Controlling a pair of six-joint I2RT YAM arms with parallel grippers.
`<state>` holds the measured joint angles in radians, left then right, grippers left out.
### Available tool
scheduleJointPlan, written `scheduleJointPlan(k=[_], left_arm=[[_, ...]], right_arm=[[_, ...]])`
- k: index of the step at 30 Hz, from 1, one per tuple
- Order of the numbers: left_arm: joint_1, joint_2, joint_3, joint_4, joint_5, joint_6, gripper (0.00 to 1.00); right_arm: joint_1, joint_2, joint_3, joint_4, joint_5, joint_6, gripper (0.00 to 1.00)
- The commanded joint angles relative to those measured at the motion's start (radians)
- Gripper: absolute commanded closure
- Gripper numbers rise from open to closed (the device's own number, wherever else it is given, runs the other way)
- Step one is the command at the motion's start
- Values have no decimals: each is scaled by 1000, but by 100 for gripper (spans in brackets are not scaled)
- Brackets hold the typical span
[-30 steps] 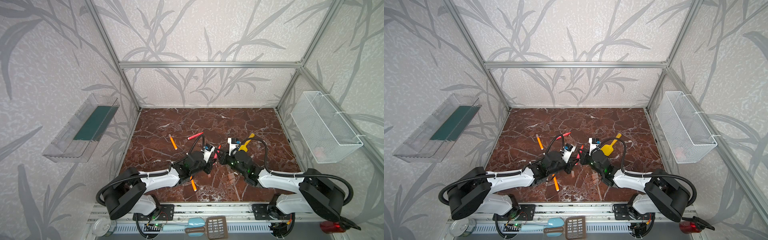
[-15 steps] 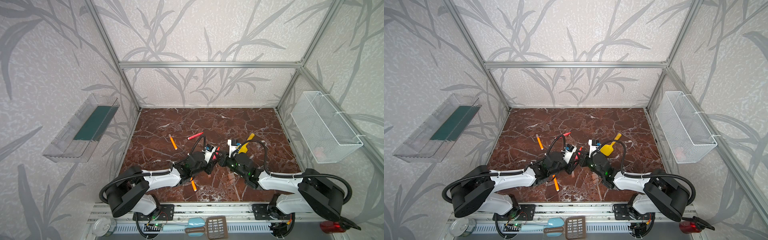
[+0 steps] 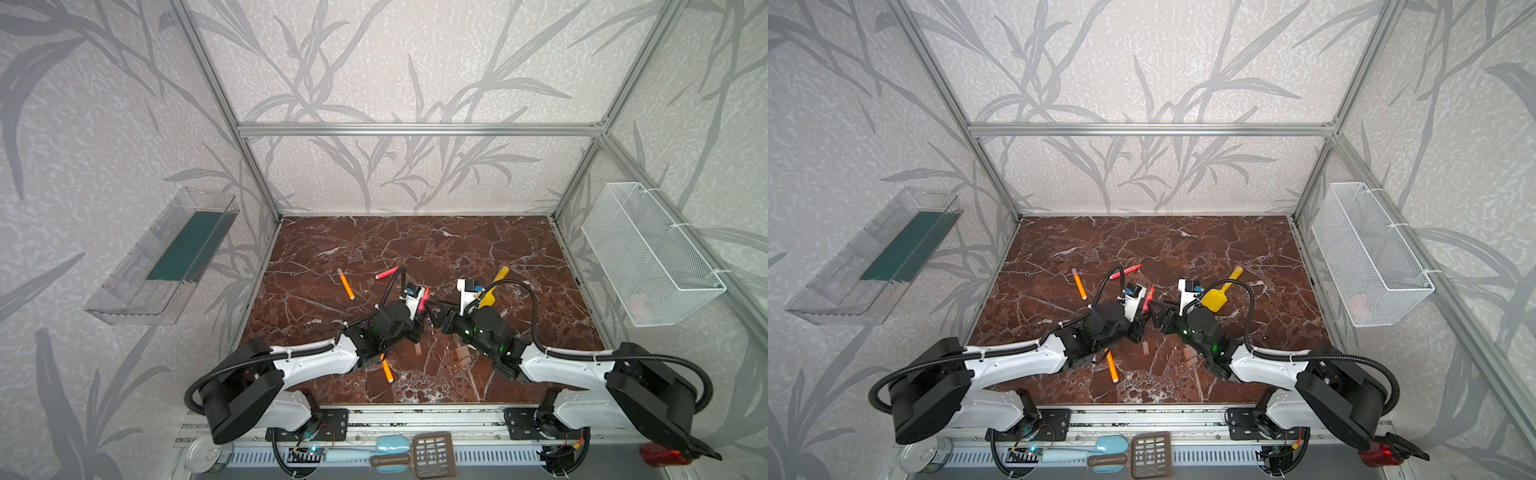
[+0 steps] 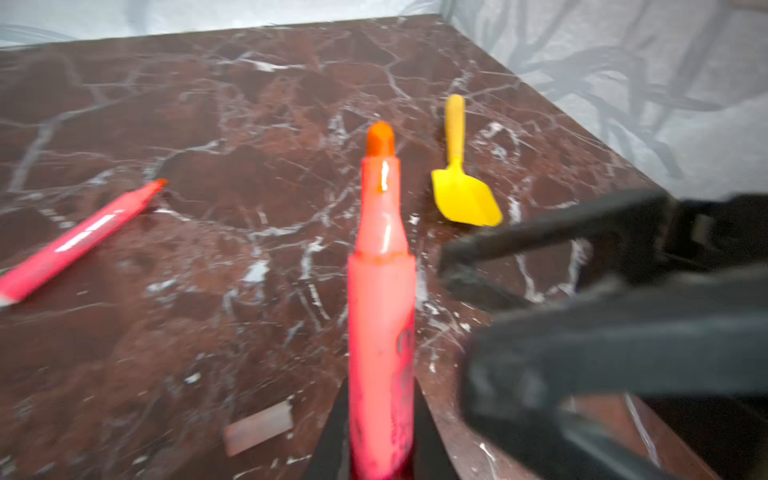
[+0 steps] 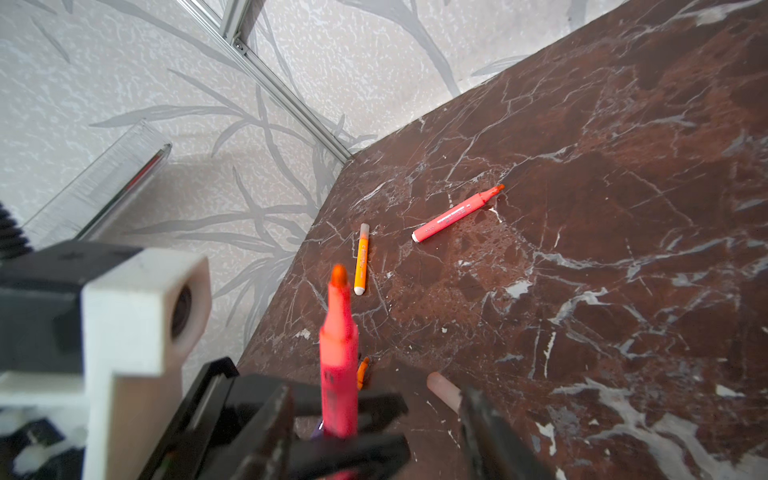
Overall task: Insert the pens into the pen caps
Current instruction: 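Move the right gripper down to a pale pink cap on the table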
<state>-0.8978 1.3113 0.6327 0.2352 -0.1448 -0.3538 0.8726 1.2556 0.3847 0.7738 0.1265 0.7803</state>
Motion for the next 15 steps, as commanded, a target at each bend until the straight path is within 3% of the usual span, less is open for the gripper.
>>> scheduleJointPlan(k=[1,3,7,12,15], left_arm=[[33,-144,151,-431,-245,-146,100],[65,-241,202,-621,-279,-230,100],[160,-405,223,-782,-223,-283,100],[327,-369,278,-813,-197,-204,100],[468,-337,236,-718,30,-251,100]], right_arm=[[4,-118,4,-143,64,-90,28],[5,-188,15,-253,109,-126,26],[5,-283,36,-396,122,-187,24],[12,-289,91,-556,55,-197,25],[62,-251,150,-709,64,-207,26]])
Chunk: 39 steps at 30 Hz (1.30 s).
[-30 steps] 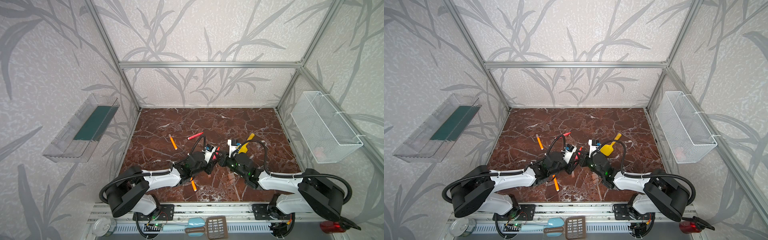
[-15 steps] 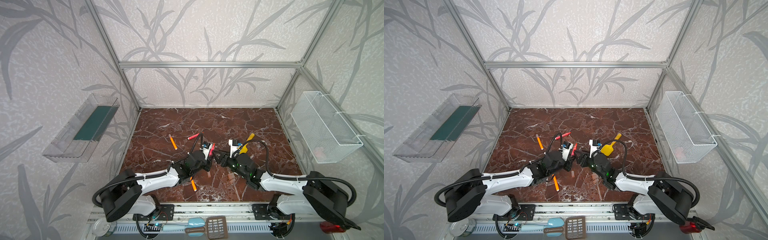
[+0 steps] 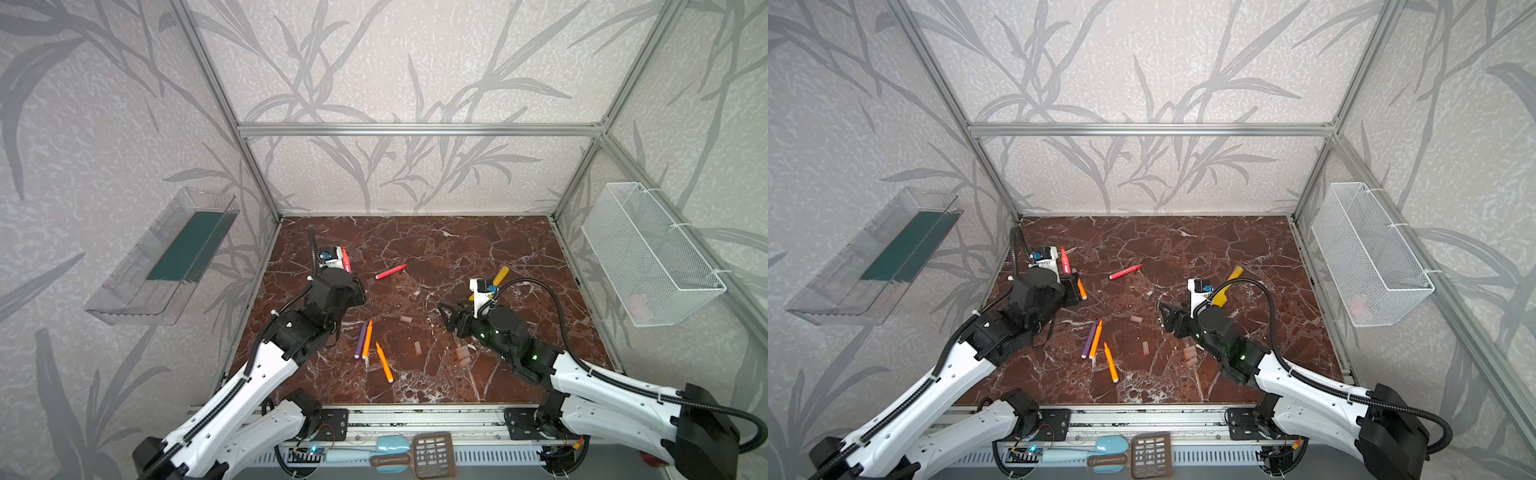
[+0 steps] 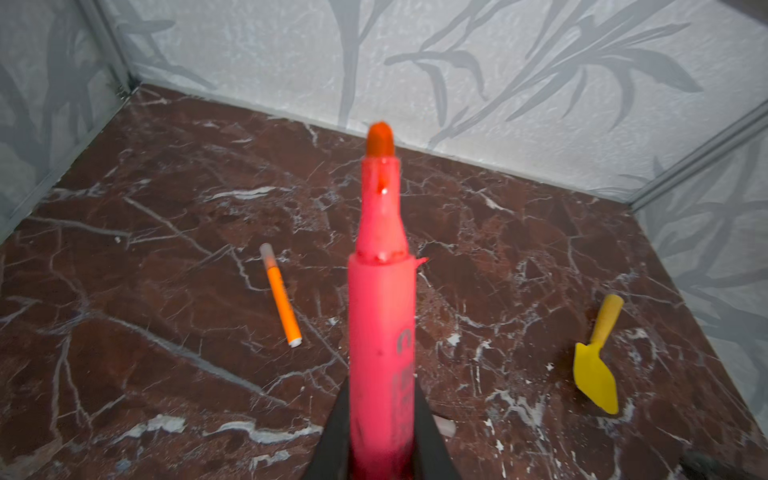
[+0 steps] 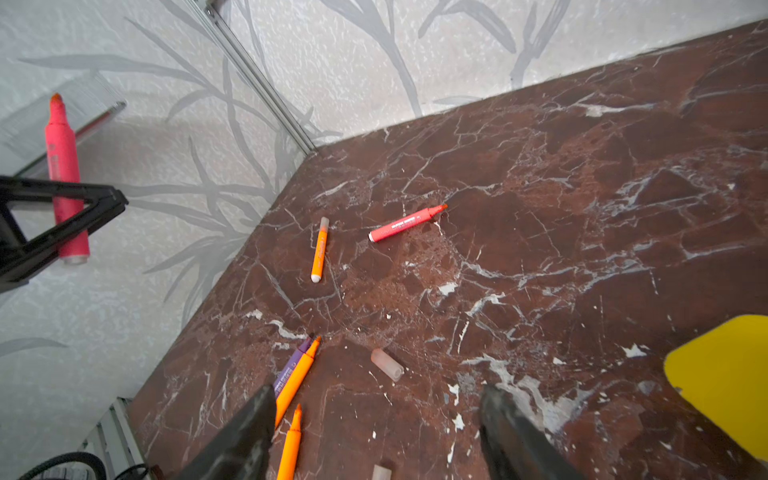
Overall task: Insert the pens into the pen caps
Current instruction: 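Move the right gripper down to a pale pink cap on the table, then close the right gripper on the pale pink cap and lift it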
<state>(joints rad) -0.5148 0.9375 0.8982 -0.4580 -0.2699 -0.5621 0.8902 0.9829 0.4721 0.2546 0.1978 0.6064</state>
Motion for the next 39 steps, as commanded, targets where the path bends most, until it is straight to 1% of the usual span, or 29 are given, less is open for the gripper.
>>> scheduleJointPlan(k=[1,3,4,5,8,13,17,20,24,29,33,39], left_arm=[[98,31,-54,8,165,-50,100],[102,8,-110,52,136,-47,100],[101,-2,-135,69,136,-36,100],[99,-15,-168,96,140,-21,100],[98,-24,-253,171,138,-12,100],[97,37,-240,219,179,22,100],[95,69,-239,238,229,33,100],[95,59,-246,262,264,41,100],[93,20,-258,265,265,51,100],[94,-9,-274,277,255,56,100],[94,-17,-275,276,249,57,100],[93,-13,-270,266,239,59,100]], right_arm=[[69,36,76,-229,11,-38,26],[121,68,85,-293,51,-34,27],[127,85,85,-310,60,-29,27],[161,106,84,-319,66,-24,28],[185,189,100,-335,61,-14,33],[216,377,215,-394,27,-47,38],[225,503,298,-430,33,-72,43],[225,567,335,-430,40,-85,43],[225,650,404,-470,41,-99,46],[225,718,450,-481,36,-99,53],[225,756,453,-471,34,-88,54],[224,769,438,-458,52,-79,57]])
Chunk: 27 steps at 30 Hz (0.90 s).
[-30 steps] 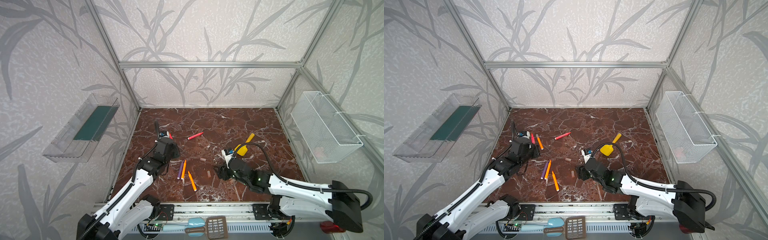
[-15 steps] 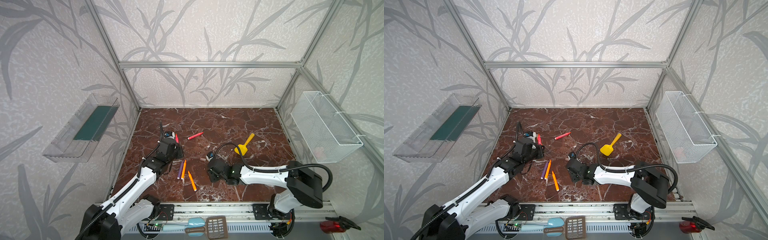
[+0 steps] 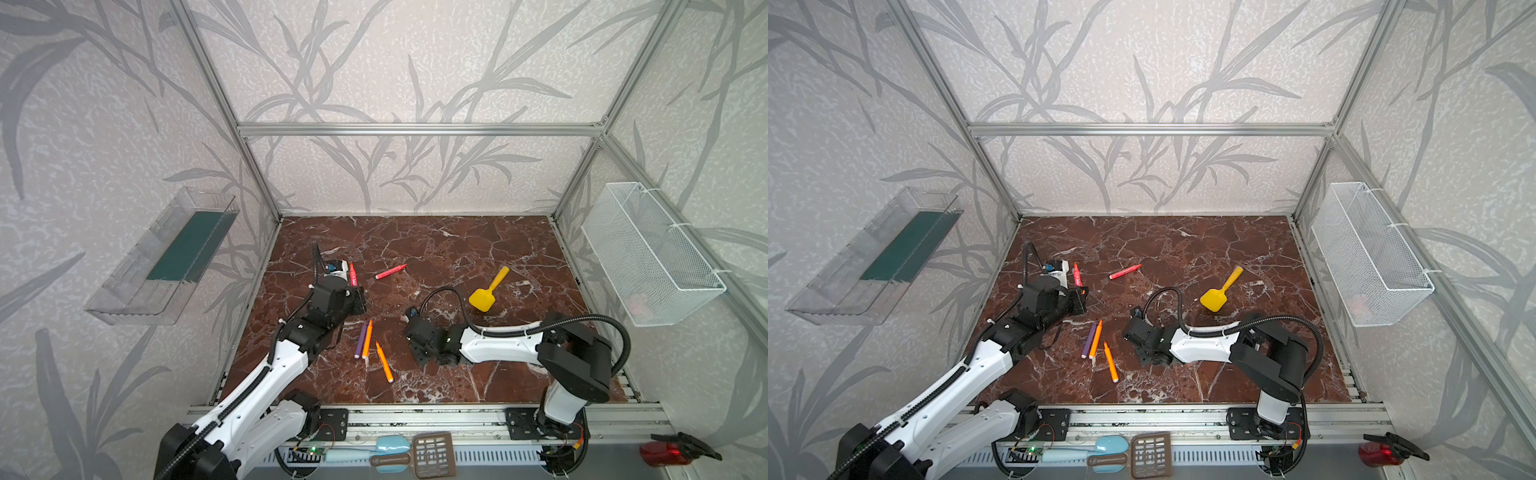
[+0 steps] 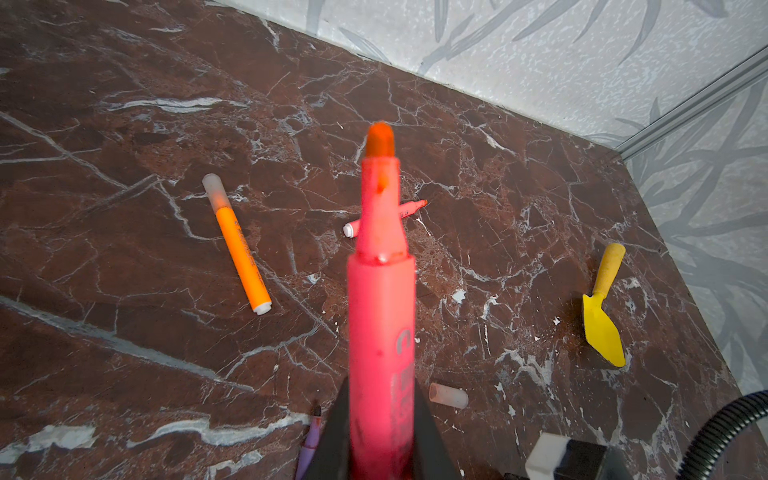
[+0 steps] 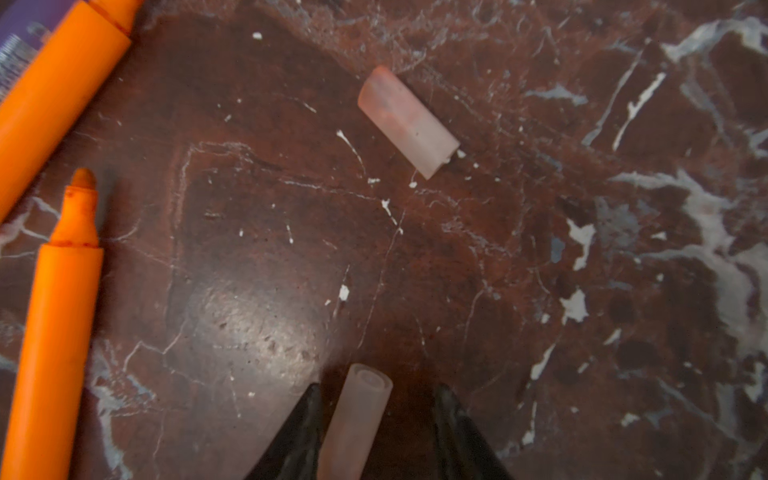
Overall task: Insert the pens into the pen caps
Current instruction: 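Close the right gripper on the pale pink cap and lift it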
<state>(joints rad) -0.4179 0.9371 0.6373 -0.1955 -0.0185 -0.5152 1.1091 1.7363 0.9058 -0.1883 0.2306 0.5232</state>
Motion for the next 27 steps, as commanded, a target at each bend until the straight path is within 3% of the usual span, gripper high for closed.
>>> scheduleJointPlan(k=[1,17,27], left_arm=[[-3,-13,-8,3,-12,11,100],[-4,-10,-10,2,-24,6,100],[8,-23,-4,-62,-43,-99,100]], right_arm=[[6,21,7,-17,20,5,57],[6,42,-5,9,24,29,88],[-12,-160,-121,81,89,51,97]])
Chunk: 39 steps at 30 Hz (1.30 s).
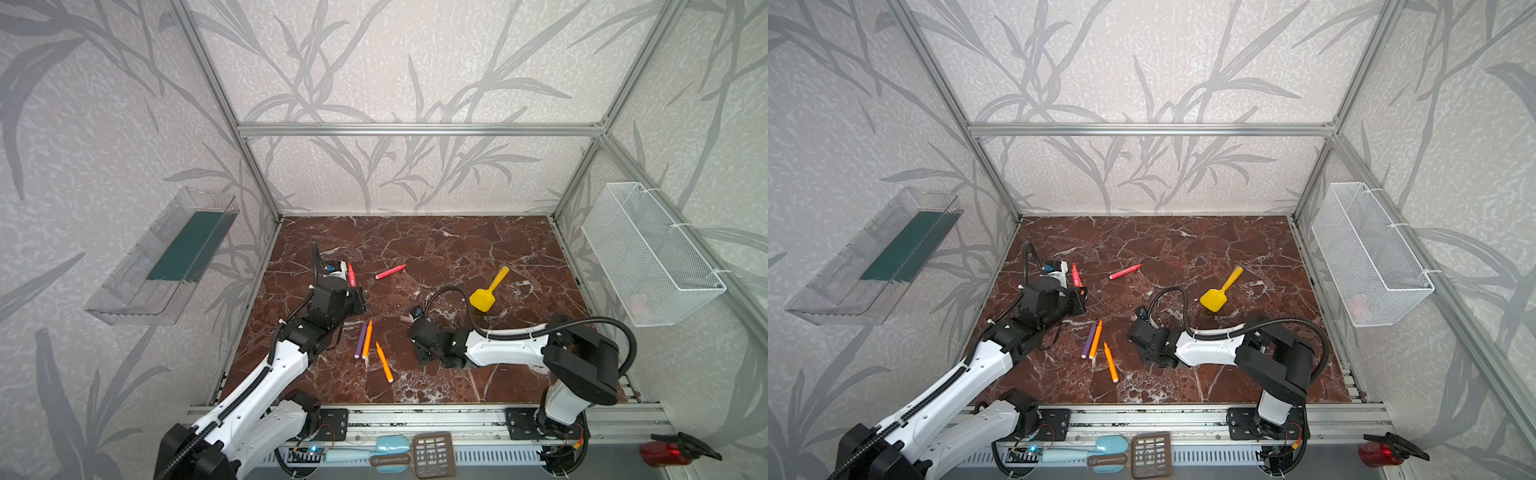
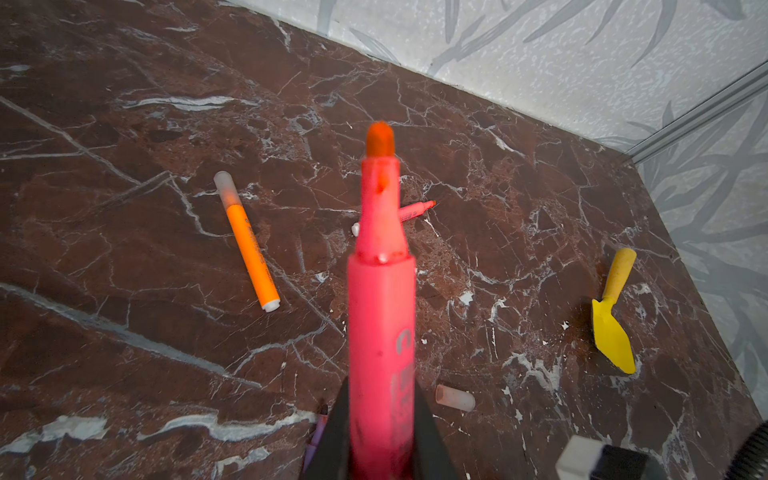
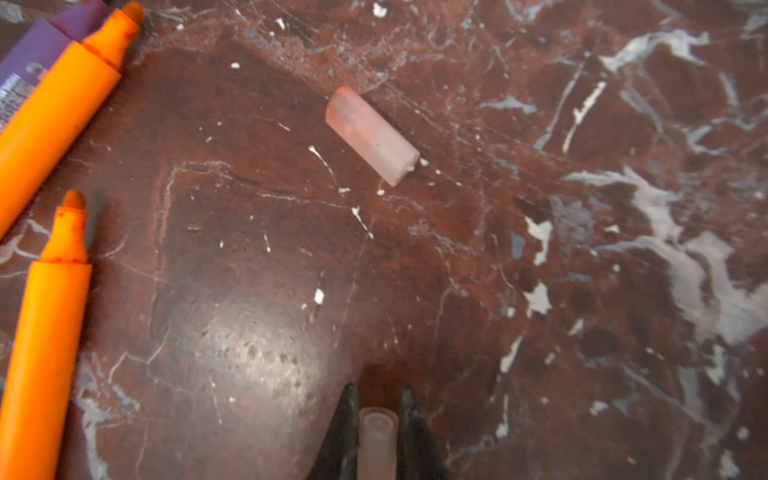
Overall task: Insert the pens into the pen caps
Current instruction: 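Close the right gripper on the pale pink cap and lift it, then carry the cap to the marker tip while the left gripper raises the marker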
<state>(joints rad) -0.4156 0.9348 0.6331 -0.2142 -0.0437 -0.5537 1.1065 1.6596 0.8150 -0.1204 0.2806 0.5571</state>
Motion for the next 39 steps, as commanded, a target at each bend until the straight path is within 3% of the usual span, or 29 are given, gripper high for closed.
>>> scheduleJointPlan(k=[1,5,8,10,12,15,17,21,25,30,39], left_arm=[[8,-22,6,-58,-3,-86,100],[13,-50,38,-118,149,-210,100],[11,-89,-7,11,341,-229,100],[2,-120,-61,75,407,-222,100],[-46,-170,-135,141,369,-175,100],[-181,-200,-176,151,194,-58,100],[-249,-187,-187,184,134,-41,100],[-331,-88,-207,360,226,-4,100],[-432,40,-184,418,154,50,100],[-550,184,-197,603,144,131,100],[-660,391,-182,771,123,202,100]], right_arm=[[-19,-111,-42,23,32,17,98],[-70,-231,-102,95,4,12,100],[-118,-309,-146,182,22,10,100],[-155,-360,-175,242,3,11,100],[-212,-418,-198,287,-51,23,100],[-283,-492,-228,325,-95,42,100],[-321,-542,-240,320,-111,44,100],[-369,-668,-287,317,-80,59,100],[-400,-776,-347,351,-58,50,100],[-434,-875,-385,382,-77,41,100],[-436,-958,-447,477,-190,64,100]])
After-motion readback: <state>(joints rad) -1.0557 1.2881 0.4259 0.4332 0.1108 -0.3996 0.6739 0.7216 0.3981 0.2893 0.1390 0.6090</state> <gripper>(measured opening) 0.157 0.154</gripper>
